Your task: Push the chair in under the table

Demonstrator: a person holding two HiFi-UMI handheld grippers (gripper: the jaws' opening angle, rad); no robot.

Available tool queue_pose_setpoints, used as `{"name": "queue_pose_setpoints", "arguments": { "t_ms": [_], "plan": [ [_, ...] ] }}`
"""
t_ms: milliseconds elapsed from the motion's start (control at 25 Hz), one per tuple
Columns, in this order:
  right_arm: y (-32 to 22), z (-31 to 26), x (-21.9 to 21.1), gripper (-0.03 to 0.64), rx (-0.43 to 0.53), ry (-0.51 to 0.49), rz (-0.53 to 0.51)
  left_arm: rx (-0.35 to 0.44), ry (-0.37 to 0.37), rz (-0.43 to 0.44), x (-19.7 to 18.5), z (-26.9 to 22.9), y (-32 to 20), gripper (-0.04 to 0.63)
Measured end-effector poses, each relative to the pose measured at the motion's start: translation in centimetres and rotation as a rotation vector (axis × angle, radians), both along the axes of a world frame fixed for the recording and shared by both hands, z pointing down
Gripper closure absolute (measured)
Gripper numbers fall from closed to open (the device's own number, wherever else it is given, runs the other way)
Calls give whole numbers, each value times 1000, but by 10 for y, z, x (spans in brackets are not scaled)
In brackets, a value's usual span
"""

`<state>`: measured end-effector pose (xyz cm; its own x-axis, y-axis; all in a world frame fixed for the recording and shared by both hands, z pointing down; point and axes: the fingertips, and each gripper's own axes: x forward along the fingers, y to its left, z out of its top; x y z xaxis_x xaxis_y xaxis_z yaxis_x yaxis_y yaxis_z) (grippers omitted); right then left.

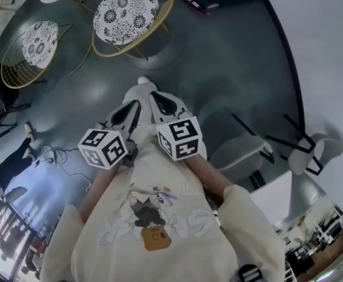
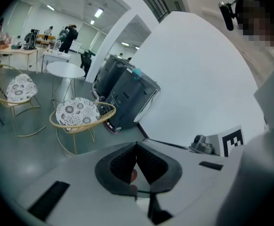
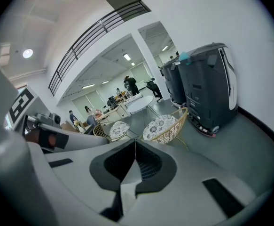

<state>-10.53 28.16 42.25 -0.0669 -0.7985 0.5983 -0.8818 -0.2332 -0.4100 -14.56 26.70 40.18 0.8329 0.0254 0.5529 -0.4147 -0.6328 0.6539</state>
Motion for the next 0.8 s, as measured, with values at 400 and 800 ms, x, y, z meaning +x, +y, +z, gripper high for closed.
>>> {"name": "queue_pose_setpoints", "arguments": {
  "t_ms": [400, 800],
  "plan": [
    [-56, 18, 78, 609, -75, 37, 34, -71, 11, 37, 80, 24, -64, 586],
    [-174, -8, 124, 609, -22, 200, -116, 15, 65, -2, 126, 13, -186, 586]
  ]
}}
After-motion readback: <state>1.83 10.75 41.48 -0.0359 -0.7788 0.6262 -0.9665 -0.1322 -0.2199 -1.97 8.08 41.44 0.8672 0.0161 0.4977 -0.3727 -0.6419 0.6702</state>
